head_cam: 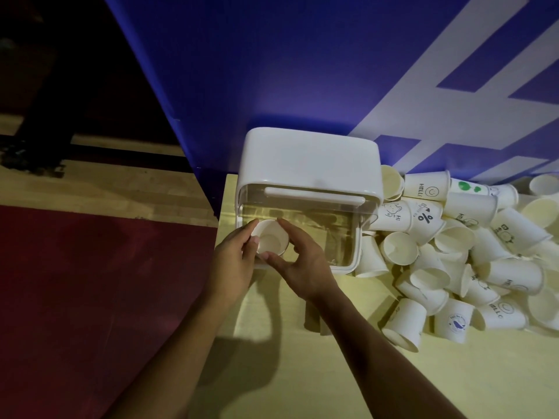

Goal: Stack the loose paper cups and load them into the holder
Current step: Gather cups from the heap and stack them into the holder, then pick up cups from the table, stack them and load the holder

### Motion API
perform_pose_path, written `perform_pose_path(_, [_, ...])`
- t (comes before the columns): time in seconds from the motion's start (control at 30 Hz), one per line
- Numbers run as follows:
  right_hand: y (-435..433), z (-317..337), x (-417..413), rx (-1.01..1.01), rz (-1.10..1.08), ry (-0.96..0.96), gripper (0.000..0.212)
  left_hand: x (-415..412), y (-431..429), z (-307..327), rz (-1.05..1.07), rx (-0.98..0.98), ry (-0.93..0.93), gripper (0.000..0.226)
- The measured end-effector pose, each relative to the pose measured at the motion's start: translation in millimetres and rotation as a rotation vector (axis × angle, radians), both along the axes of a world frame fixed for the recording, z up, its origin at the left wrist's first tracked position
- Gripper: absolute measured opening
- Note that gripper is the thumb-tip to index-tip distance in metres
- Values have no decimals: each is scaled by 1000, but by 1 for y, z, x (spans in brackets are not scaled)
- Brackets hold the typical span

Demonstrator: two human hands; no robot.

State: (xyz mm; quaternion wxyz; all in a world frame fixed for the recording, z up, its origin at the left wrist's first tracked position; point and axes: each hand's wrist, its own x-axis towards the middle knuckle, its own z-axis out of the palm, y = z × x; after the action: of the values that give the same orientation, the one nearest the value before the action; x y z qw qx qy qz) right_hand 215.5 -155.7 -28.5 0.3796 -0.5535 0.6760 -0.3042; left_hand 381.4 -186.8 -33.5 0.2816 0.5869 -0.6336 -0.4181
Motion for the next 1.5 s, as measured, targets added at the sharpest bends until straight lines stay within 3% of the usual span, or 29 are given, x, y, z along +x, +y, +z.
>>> perform_pose_path(0.17, [10, 18, -10, 11, -12, 12, 87, 3, 1, 24, -24, -136, -25, 42])
perform_pose_path(0.27, [34, 34, -38, -15, -86, 55, 68, 1, 13, 42, -114, -280, -38, 34])
perform_pose_path(0.43, [87, 57, -95, -4, -250, 135, 49, -36, 41, 59, -588, -371, -114, 34])
perform_pose_path(0.6, [147, 63, -144, 32, -374, 141, 43, -92, 60, 33, -1162, -418, -405, 54])
perform_pose_path(0.7, [178, 61, -168, 54, -425, 150, 40, -111, 63, 11, -1389, -477, -589, 69])
perform_pose_path(0.83, [210, 54, -198, 68, -448, 202, 37, -123, 66, -12, -1522, -763, -841, 88])
perform_pose_path(0.97, [230, 40, -219, 78, -460, 198, 37, -133, 65, -29, -1536, -928, -696, 76])
perform_pose_path(1.1, [239, 23, -236, 86, -356, 238, 44, -142, 68, -29, -1460, -783, -680, 75])
perform_pose_path(1.17, [235, 18, -245, 34, -199, 331, 55, -148, 77, -15, -1231, -570, -593, 71])
perform_pose_path(1.3, [210, 7, -258, 52, 236, 573, 90, -161, 102, 19, -560, 10, -230, 76])
perform_pose_path(1.4, [188, -3, -258, 91, 542, 746, 101, -163, 111, 27, -383, 60, -66, 72])
perform_pose_path(1.5, [173, -7, -256, 120, 735, 845, 96, -160, 119, 30, -340, 52, -8, 69])
